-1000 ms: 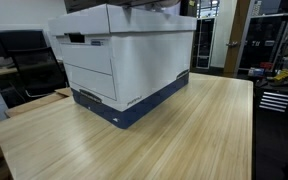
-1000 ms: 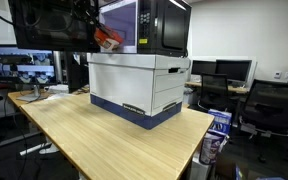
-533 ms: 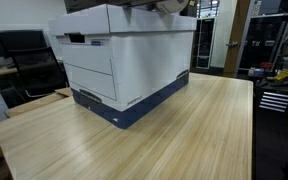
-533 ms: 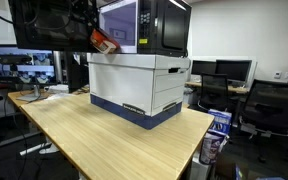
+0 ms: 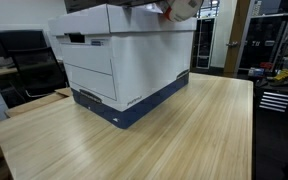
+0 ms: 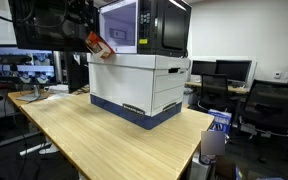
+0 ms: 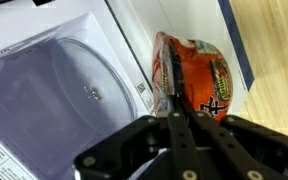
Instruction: Open the door of the microwave, then remove the bowl from the microwave
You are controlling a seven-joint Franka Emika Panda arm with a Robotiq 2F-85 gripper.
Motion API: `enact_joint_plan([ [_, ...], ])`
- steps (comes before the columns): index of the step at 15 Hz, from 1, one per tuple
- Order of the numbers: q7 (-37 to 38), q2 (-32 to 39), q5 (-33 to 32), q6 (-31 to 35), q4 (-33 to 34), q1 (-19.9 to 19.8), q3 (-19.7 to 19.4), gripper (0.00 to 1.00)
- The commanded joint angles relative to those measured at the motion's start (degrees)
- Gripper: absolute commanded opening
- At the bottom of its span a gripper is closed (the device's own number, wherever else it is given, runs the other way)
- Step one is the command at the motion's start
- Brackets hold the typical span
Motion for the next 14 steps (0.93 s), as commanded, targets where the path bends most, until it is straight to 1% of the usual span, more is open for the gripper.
enact_joint_plan([
  [1, 1.9, -0.9, -1.4, -2.7, 0.6, -0.2, 0.4, 0.04],
  [4, 2.1, -0.4, -2.1, -2.7, 0.2, -0.9, 0.5, 0.04],
  [6, 2.2, -0.4, -2.0, -3.8, 0.6, -0.9, 0.4, 0.04],
  [11, 3.4, 0.5, -2.1, -10.4, 2.7, -1.5, 0.6, 0.04],
  [14, 4.6, 1.1, -2.5, -12.5, 3.5, -2.2, 0.6, 0.05],
])
